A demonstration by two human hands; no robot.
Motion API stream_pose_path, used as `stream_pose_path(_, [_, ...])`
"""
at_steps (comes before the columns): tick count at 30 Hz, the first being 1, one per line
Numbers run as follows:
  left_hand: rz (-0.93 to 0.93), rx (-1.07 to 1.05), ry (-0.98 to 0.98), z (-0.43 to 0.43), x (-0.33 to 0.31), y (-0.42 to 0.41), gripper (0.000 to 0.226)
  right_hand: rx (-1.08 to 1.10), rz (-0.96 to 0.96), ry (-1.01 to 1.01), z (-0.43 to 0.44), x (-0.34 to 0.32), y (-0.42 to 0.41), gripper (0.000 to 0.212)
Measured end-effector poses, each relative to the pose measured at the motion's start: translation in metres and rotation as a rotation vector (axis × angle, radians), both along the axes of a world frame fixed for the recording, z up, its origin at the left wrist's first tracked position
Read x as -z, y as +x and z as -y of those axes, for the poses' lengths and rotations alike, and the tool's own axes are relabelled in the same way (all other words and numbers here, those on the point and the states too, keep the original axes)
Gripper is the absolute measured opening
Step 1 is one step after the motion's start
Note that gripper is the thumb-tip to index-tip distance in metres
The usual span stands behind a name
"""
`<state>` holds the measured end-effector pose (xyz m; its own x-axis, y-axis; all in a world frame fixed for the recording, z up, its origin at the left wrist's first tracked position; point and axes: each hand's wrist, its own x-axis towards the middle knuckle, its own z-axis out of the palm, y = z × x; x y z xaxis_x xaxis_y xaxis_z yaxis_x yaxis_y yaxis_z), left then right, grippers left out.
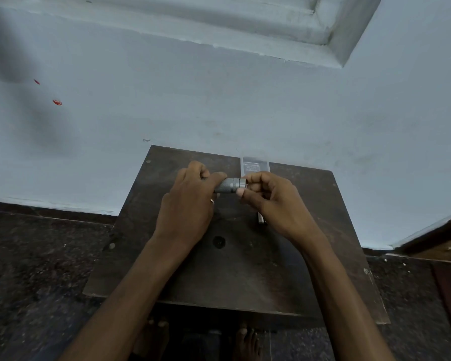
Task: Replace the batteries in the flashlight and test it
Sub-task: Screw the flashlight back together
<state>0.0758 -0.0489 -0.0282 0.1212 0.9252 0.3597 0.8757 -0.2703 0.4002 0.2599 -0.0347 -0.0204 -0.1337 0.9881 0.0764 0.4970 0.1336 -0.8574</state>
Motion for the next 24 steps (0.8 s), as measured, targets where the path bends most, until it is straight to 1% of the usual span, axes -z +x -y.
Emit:
stream_pose_path(1, [0.001,0.005,0.000,0.0000,0.0000,0.0004,0.046,0.007,0.027,0.011,0.0003,-0.0005,-0.0004,0.010])
stream_pose_path(6, [0.006,0.028,0.007,0.0009,-0.0002,0.0035,0.045,0.068,0.113,0.002,0.0036,-0.0035,-0.0057,0.056])
stream_pose_path(8, [0.009,0.042,0.011,0.0008,-0.0001,0.0047,0.045,0.090,0.129,-0.004,0.0048,-0.0042,-0.0068,0.065])
stream_pose_path(11, [0.018,0.050,0.015,0.0009,0.0001,0.0052,0.045,0.128,0.137,-0.012,0.0047,-0.0039,-0.0074,0.071])
stream_pose_path(13, [0.015,0.042,0.016,0.0006,0.0004,0.0043,0.046,0.148,0.139,0.002,0.0049,-0.0042,-0.0067,0.065])
stream_pose_path(14, [0.010,0.035,0.014,0.0004,0.0007,0.0036,0.046,0.141,0.127,0.007,0.0048,-0.0046,-0.0058,0.054])
stream_pose_path(16, [0.002,0.018,0.008,-0.0005,0.0013,0.0017,0.044,0.086,0.074,-0.001,0.0040,-0.0059,-0.0029,0.023])
stream_pose_path(17, [-0.001,0.008,0.006,-0.0008,0.0015,0.0004,0.043,0.047,0.042,-0.021,0.0035,-0.0066,-0.0016,0.018])
stream_pose_path(19, [-0.004,-0.007,0.008,-0.0016,0.0018,-0.0021,0.043,-0.004,0.010,-0.033,0.0024,-0.0055,0.0005,0.028])
stream_pose_path(20, [-0.004,-0.008,0.010,-0.0019,0.0019,-0.0030,0.044,-0.011,0.009,-0.026,0.0023,-0.0052,0.0004,0.030])
stream_pose_path(22, [-0.003,-0.004,0.007,-0.0020,0.0018,-0.0033,0.045,-0.007,0.005,-0.019,0.0024,-0.0060,-0.0011,0.027])
stream_pose_path(24, [-0.002,0.000,0.005,-0.0017,0.0013,-0.0029,0.045,-0.008,0.007,-0.021,0.0022,-0.0060,-0.0017,0.019])
